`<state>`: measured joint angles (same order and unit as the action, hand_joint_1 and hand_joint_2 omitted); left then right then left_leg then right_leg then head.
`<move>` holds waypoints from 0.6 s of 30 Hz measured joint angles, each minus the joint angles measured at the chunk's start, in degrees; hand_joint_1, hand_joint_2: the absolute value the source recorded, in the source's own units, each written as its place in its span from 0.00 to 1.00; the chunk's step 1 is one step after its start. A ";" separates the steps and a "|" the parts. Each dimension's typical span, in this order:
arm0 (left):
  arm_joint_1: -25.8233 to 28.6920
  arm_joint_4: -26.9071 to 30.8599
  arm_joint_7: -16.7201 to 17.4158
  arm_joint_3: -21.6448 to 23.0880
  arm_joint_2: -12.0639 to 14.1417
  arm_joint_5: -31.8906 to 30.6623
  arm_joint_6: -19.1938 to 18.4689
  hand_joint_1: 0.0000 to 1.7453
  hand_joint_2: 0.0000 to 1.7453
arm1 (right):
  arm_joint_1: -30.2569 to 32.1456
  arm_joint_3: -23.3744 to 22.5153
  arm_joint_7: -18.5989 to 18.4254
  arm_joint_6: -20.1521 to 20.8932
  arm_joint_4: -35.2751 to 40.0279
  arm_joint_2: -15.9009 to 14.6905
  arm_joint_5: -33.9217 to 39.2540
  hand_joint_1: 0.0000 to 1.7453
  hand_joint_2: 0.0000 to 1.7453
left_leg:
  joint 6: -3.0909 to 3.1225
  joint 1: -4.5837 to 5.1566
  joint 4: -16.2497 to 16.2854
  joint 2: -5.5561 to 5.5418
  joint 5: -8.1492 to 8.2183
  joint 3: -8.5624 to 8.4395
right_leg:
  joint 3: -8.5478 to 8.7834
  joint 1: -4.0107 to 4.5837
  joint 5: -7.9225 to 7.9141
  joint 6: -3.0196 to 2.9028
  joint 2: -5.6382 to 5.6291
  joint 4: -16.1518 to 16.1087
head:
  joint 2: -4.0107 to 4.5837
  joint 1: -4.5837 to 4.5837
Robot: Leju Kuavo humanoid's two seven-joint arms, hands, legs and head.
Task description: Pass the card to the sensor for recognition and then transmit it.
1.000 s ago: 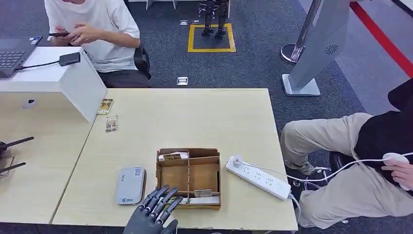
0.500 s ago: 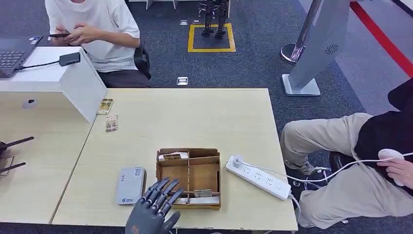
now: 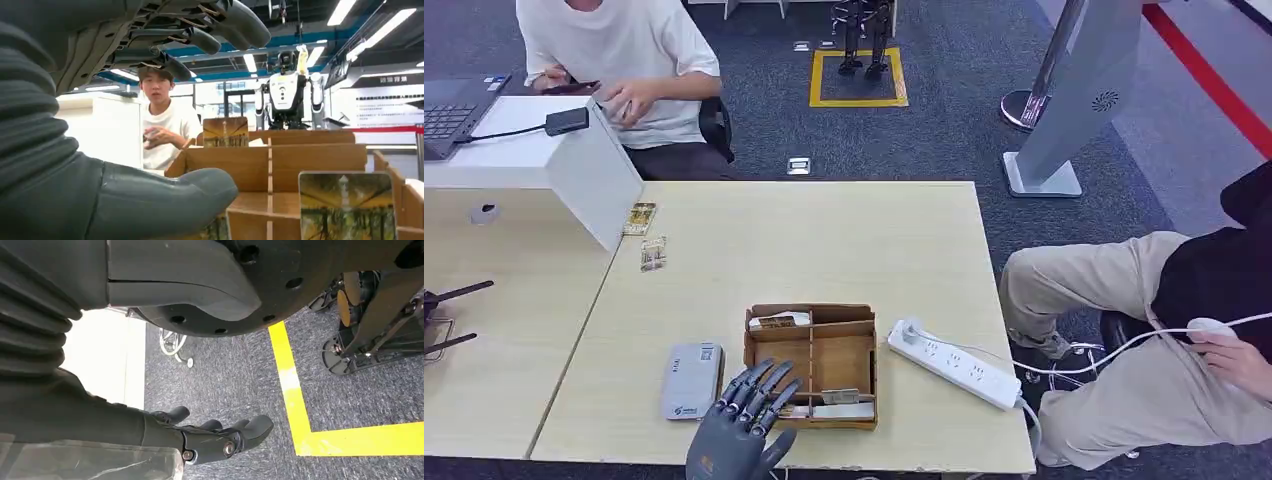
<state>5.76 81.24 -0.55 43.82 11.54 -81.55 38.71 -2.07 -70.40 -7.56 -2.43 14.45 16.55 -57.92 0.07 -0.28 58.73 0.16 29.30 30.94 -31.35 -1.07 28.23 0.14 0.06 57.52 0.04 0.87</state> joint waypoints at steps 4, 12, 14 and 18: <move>-0.02 -1.83 0.05 0.00 -0.35 0.26 0.00 0.22 1.00 | 0.00 0.00 0.00 0.02 0.00 0.00 0.07 0.00 1.00 | 0.00 0.00 0.00 0.00 0.00 0.00 | 0.00 0.00 0.00 0.00 0.00 0.00 | 0.00 -0.02; -0.03 -4.18 -0.63 -0.53 -1.31 0.76 0.00 0.22 1.00 | 0.00 0.00 0.00 0.02 0.00 0.00 0.15 0.00 1.00 | 0.00 0.00 0.00 0.00 0.00 0.00 | 0.00 0.00 0.00 0.00 0.00 0.00 | 0.00 -0.02; -0.05 -4.70 -0.63 -0.85 -1.57 0.61 0.00 0.24 1.00 | 0.00 0.00 0.02 0.02 0.00 0.00 0.15 0.00 1.00 | 0.00 0.00 0.00 0.00 0.00 -0.01 | 0.00 0.00 0.00 0.00 0.00 0.00 | 0.00 0.00; -0.14 -5.51 -0.63 -1.75 -1.73 0.15 0.00 0.25 1.00 | 0.00 0.00 0.00 0.02 0.00 0.00 0.15 0.00 1.00 | 0.00 0.00 0.00 0.00 0.00 -0.01 | 0.00 0.00 0.00 0.00 0.00 0.00 | 0.00 0.00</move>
<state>5.61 75.73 -1.18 42.07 9.81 -81.40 38.71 -2.07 -70.40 -7.56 -2.40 14.45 16.55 -57.77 0.07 -0.28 58.73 0.16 29.30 30.93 -31.35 -1.07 28.23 0.14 0.06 57.52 0.04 0.87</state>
